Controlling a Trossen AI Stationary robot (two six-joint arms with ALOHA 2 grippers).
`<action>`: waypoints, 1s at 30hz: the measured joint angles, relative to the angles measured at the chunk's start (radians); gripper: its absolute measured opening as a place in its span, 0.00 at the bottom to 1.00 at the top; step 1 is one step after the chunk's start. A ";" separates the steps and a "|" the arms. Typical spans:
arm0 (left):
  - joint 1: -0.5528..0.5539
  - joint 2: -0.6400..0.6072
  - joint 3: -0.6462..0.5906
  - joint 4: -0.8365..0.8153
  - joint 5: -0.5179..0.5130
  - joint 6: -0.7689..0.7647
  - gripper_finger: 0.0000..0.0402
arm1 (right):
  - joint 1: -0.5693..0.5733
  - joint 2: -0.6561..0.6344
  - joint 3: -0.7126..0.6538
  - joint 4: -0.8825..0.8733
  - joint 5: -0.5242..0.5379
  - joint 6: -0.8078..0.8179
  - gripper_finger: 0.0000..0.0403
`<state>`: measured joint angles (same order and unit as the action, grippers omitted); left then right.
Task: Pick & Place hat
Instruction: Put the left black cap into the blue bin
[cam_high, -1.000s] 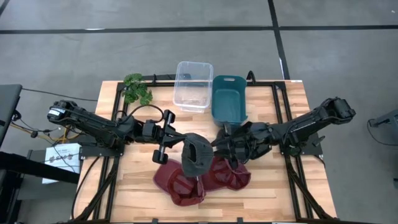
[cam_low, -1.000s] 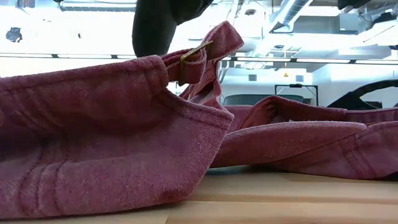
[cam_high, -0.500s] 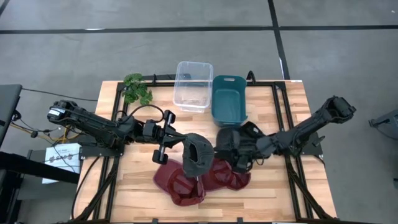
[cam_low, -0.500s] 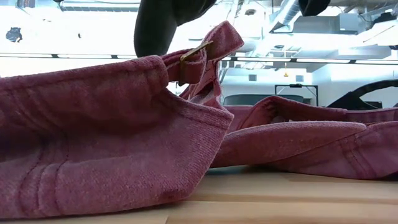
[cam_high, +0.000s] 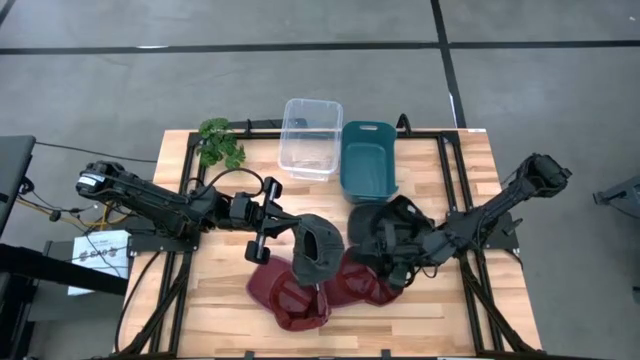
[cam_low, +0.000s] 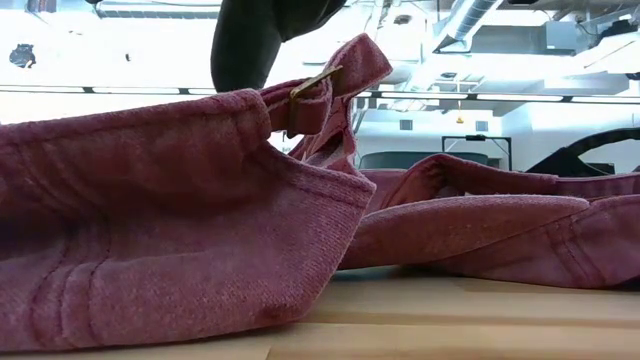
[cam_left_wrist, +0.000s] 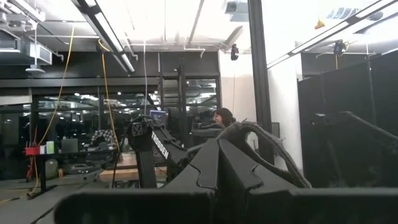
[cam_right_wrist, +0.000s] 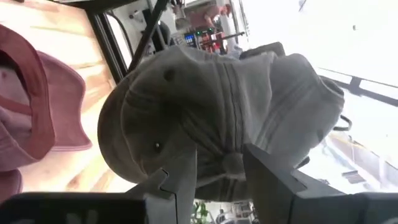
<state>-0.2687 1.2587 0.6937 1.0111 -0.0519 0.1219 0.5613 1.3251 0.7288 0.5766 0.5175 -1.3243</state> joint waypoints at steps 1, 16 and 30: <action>0.000 0.000 0.000 0.000 -0.002 0.000 0.01 | -0.004 0.000 0.000 0.000 -0.017 -0.001 0.31; 0.000 0.000 0.000 0.000 -0.008 0.000 0.01 | -0.081 0.004 0.061 -0.033 -0.255 0.010 0.49; 0.001 0.000 0.000 -0.001 -0.008 0.001 0.01 | -0.149 0.081 0.090 -0.017 -0.306 0.016 0.55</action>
<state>-0.2676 1.2587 0.6937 1.0101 -0.0597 0.1226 0.4120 1.4061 0.8185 0.5597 0.2112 -1.3079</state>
